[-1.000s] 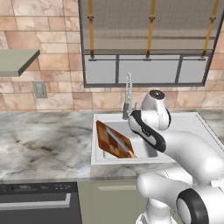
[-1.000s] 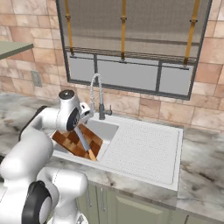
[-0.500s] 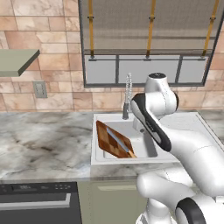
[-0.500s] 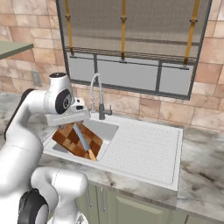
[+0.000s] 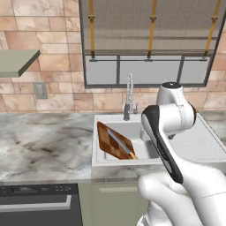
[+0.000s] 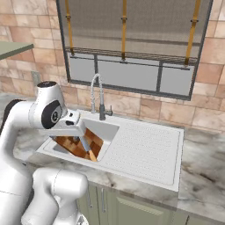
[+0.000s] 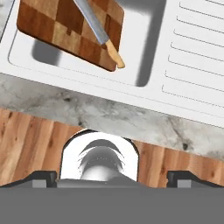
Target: Move the cutting board and knife to the sink. Then move spray from the cabinet to the counter.
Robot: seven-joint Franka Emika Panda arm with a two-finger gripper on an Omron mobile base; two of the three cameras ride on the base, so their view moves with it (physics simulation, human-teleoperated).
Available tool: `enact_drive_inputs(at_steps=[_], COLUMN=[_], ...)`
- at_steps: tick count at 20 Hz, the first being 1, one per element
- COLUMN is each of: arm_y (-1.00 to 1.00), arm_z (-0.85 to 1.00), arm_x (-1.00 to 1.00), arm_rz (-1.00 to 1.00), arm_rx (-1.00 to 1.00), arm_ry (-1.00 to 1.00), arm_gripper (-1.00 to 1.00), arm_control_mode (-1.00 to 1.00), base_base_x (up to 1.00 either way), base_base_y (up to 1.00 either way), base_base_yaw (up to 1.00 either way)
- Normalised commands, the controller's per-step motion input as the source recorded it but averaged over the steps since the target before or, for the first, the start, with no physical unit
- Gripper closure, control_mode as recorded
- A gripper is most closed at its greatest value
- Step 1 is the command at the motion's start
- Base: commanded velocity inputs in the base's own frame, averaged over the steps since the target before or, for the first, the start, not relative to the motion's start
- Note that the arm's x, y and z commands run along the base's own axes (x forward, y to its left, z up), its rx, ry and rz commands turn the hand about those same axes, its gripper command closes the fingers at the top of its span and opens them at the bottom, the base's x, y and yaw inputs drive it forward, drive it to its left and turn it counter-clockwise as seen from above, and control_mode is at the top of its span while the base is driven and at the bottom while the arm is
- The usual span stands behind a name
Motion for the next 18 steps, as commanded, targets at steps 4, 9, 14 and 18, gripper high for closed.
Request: enact_drive_inputs(at_steps=[4, 9, 14, 18], arm_y=[-0.04, -0.01, 0.00, 0.00], arm_z=[-0.04, -0.02, 0.00, 0.00], arm_x=[-0.01, -0.02, 0.00, 0.00], arm_rz=[-0.06, 0.00, 0.00, 0.00], arm_rx=[0.00, 0.00, 0.00, 0.00], arm_ry=[0.00, 0.00, 0.00, 0.00], arm_gripper=[-1.00, -1.00, -1.00, -1.00], arm_control_mode=[-1.00, 1.00, 1.00, 1.00], base_base_x=[0.00, -0.63, -0.89, -0.16], base_base_y=[0.00, -0.17, -0.16, 0.00], base_base_yaw=[0.00, -0.10, -0.63, -0.94])
